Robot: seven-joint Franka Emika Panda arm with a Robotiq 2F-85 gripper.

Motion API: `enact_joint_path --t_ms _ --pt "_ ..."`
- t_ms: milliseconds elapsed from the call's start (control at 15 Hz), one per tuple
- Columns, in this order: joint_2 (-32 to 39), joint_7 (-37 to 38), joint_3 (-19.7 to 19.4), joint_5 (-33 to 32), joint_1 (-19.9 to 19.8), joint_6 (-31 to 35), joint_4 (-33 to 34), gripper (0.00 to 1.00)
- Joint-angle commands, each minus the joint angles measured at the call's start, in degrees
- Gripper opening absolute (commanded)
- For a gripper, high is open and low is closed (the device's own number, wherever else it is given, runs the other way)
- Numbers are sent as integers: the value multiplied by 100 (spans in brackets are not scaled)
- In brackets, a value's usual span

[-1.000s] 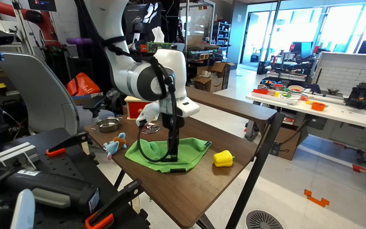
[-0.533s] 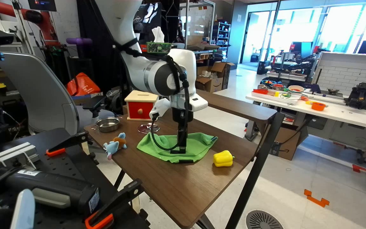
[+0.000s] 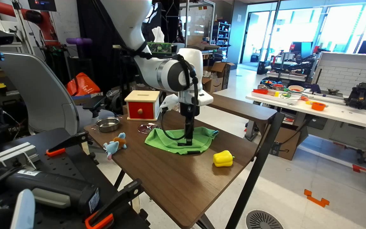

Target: Move the green cloth

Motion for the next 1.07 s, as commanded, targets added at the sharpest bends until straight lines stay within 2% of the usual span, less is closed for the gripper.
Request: enact_joint_path --t_ms 0,333,467,933,1000 --pt "350 179 -21 -10 -32 -443 640 100" --pt "361 265 -14 -44 -26 -630 834 100" --pt "139 248 11 -54 18 -611 610 100" --pt "-1498 -118 69 -253 274 -421 -1371 100" --pt "-796 44 107 -152 169 -452 -507 100"
